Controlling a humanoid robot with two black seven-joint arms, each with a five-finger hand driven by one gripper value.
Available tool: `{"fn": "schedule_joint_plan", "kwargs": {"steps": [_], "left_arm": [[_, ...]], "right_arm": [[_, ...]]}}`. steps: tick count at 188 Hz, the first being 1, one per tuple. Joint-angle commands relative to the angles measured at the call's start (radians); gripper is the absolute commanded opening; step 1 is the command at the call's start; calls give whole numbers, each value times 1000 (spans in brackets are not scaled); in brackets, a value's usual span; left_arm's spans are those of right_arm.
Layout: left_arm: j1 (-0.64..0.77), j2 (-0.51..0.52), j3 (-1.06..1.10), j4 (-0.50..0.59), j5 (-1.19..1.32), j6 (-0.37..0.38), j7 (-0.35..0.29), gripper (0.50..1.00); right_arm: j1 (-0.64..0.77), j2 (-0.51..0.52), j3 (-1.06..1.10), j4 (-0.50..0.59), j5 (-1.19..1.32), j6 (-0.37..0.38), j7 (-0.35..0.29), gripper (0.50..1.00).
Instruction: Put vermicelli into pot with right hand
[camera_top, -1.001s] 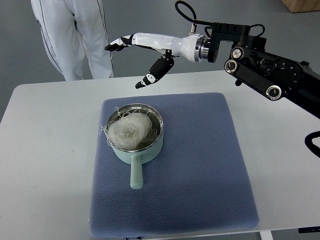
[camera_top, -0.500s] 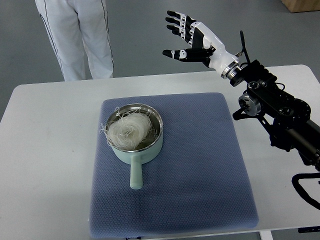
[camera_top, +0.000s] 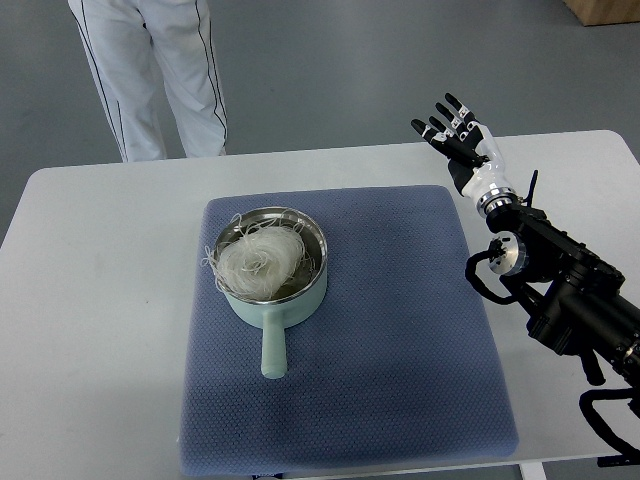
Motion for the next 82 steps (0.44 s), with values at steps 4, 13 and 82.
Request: {"fn": "schedule_joint_plan", "kwargs": {"steps": [4,13,82], "left_arm": [[0,0,0,0,0,0,0,1000],[0,0,0,0,0,0,0,1000],[0,0,-1,0,0,0,0,1000]], "right_arm": [[-11,4,-3,-4,15,-8,2,926],[-14,7,-3,-6,15,-17,5,926],[-29,9,10,-7,16,-65,16,928]]}}
